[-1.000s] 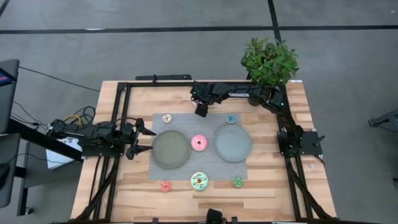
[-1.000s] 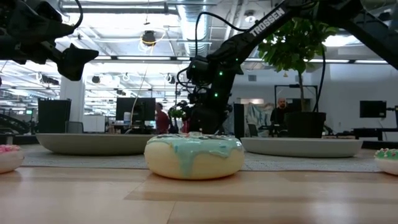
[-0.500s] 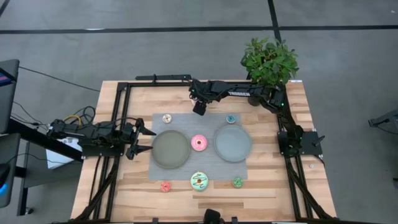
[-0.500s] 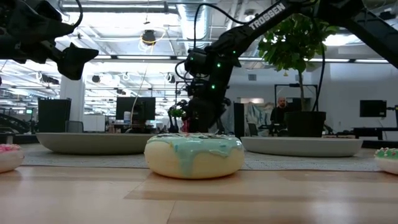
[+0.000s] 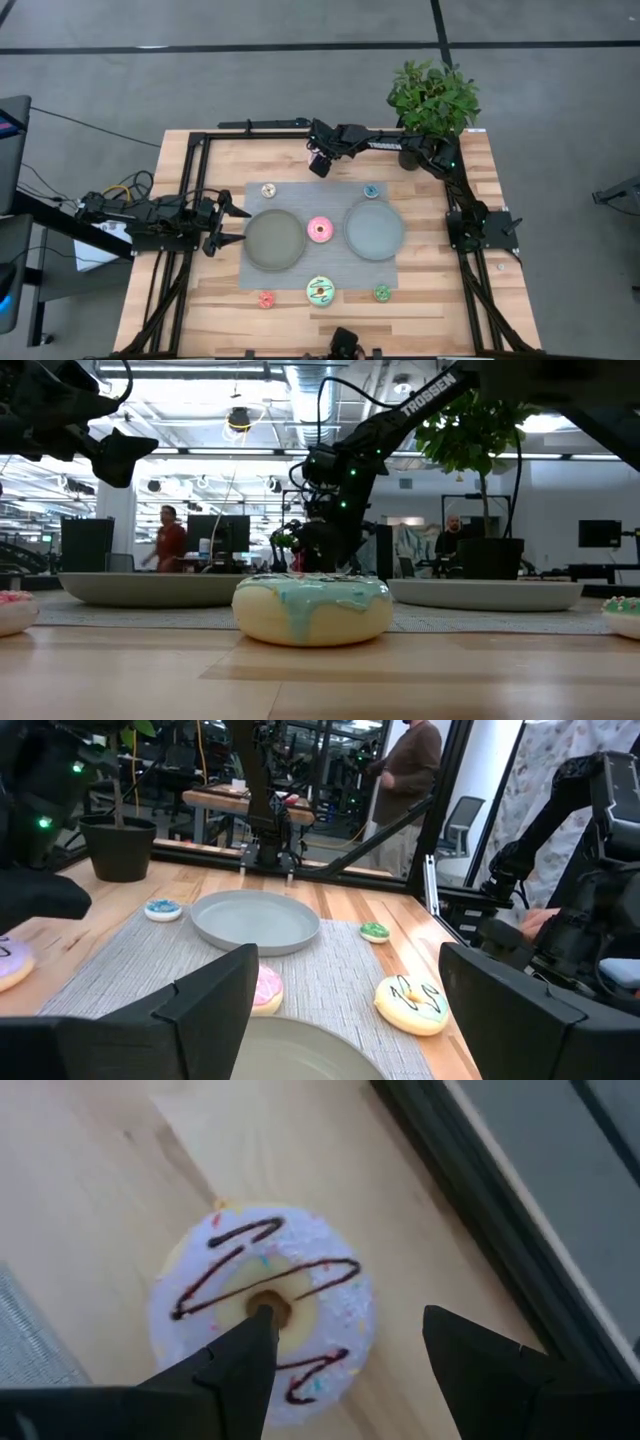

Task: Pick & Place donuts
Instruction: Put the big purple donut into the blue plate

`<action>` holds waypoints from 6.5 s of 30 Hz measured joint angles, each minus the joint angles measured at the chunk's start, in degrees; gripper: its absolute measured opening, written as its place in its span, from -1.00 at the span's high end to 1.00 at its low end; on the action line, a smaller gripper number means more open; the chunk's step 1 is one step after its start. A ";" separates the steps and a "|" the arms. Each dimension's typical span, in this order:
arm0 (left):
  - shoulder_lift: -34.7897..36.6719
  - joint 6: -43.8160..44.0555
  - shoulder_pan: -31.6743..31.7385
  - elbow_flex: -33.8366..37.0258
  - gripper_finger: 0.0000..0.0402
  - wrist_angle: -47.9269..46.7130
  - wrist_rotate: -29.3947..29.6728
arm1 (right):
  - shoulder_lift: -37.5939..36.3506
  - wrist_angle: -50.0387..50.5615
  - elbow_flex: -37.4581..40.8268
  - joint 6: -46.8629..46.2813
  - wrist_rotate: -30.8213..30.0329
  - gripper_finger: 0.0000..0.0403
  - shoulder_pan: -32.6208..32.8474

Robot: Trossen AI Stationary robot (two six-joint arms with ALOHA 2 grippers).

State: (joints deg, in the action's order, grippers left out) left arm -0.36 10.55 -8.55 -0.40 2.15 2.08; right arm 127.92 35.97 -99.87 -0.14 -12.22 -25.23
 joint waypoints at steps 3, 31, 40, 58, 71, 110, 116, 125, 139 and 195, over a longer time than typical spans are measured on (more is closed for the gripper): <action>0.00 -0.01 0.00 0.00 -0.52 0.06 0.20 | 0.00 0.13 0.06 -0.13 0.29 -0.19 0.06; 0.00 0.20 0.01 0.00 -0.52 0.27 0.23 | 0.66 5.55 -0.02 -8.06 1.62 -0.13 0.76; 0.00 0.74 0.01 0.00 -0.52 0.27 0.18 | 0.63 9.74 -0.07 -8.66 1.92 0.22 1.52; 0.00 0.52 0.01 0.02 -0.52 0.27 0.16 | 0.42 9.50 0.04 -7.34 1.47 0.42 1.59; 0.00 0.19 -0.01 0.00 -0.52 0.18 0.18 | -0.73 11.88 -4.72 -5.31 0.23 0.47 4.19; 0.00 0.72 0.00 0.01 -0.52 -0.04 -0.31 | -9.79 49.73 -14.93 6.35 6.35 0.62 22.36; 0.00 0.74 0.01 0.00 -0.52 -0.06 -0.32 | -13.97 54.38 -14.90 0.10 6.55 0.62 26.10; 0.00 0.76 0.00 0.02 -0.52 -0.08 -0.41 | -20.12 53.92 -7.11 -6.33 9.45 0.62 31.51; 0.00 0.74 0.00 0.01 -0.52 -0.08 -0.41 | -27.88 40.68 15.98 -9.38 9.41 0.62 30.74; 0.00 2.60 0.00 0.01 -0.52 -0.06 -0.23 | -31.12 19.86 35.34 -5.00 10.54 0.62 20.57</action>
State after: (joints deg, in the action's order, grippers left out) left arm -0.36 13.15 -8.55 -0.39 2.08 1.85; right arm 96.79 55.83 -64.53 -5.14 -1.68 -4.67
